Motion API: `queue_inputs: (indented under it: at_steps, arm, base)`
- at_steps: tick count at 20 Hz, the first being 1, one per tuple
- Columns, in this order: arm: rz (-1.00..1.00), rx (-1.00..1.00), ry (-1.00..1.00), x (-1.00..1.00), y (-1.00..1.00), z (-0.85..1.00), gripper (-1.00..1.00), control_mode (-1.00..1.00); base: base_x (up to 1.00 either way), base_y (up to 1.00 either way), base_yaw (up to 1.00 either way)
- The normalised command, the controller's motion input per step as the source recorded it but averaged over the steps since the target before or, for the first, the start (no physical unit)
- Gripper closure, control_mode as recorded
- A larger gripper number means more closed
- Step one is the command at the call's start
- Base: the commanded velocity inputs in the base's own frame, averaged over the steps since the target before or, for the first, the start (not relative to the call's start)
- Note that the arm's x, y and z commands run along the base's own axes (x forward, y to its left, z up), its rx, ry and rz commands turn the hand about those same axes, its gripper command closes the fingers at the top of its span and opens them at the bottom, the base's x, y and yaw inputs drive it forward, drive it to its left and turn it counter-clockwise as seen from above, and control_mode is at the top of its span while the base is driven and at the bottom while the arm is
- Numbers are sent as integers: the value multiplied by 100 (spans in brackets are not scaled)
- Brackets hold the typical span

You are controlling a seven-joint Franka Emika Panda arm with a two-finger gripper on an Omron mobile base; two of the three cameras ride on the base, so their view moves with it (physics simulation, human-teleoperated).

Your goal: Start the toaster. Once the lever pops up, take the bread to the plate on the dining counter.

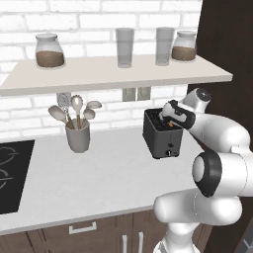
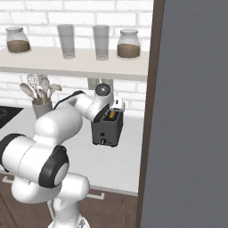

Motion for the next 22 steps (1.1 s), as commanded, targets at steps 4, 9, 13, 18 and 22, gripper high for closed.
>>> queue_inputs:
  at_steps: [4, 9, 13, 18, 22]
  arm:
    - [0, 0, 0, 0, 0, 0, -100, -100]
    - [0, 0, 0, 0, 0, 0, -100, -100]
    - [0, 0, 0, 0, 0, 0, -100, -100]
    - [0, 0, 0, 0, 0, 0, -100, -100]
    - [0, 0, 0, 0, 0, 0, -100, -100]
  base:
    - [0, 0, 0]
    - [0, 0, 0]
    - [0, 0, 0]
    - [0, 0, 0]
    - [0, 0, 0]
